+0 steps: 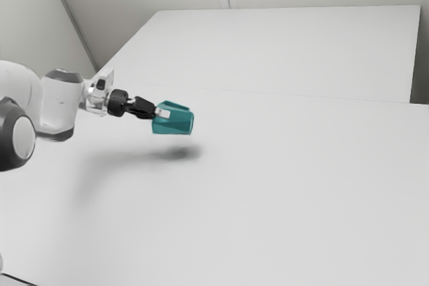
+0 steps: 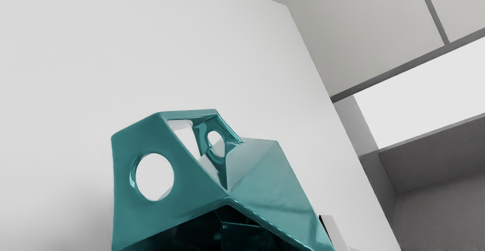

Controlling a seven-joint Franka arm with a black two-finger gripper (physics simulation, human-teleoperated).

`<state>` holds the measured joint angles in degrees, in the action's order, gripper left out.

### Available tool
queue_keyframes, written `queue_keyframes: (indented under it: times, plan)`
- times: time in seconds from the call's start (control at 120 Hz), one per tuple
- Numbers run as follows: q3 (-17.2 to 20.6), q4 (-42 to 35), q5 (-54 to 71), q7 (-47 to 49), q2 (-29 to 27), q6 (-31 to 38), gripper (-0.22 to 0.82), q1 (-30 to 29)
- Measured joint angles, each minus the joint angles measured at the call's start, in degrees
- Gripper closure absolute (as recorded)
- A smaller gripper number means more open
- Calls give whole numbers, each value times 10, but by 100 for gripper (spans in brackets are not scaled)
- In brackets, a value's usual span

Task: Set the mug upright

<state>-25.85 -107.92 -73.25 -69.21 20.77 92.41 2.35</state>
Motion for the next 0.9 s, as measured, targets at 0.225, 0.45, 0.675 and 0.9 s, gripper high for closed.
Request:
queue_keyframes:
  times: [0.225, 0.45, 0.675, 0.9]
  plan:
    - [52, 4, 174, 68, -54, 95, 79, 2]
    - [95, 10, 361, 149, -75, 174, 79, 5]
    - [129, 42, 481, 222, -67, 222, 79, 4]
    - [149, 69, 540, 274, -37, 253, 79, 1]
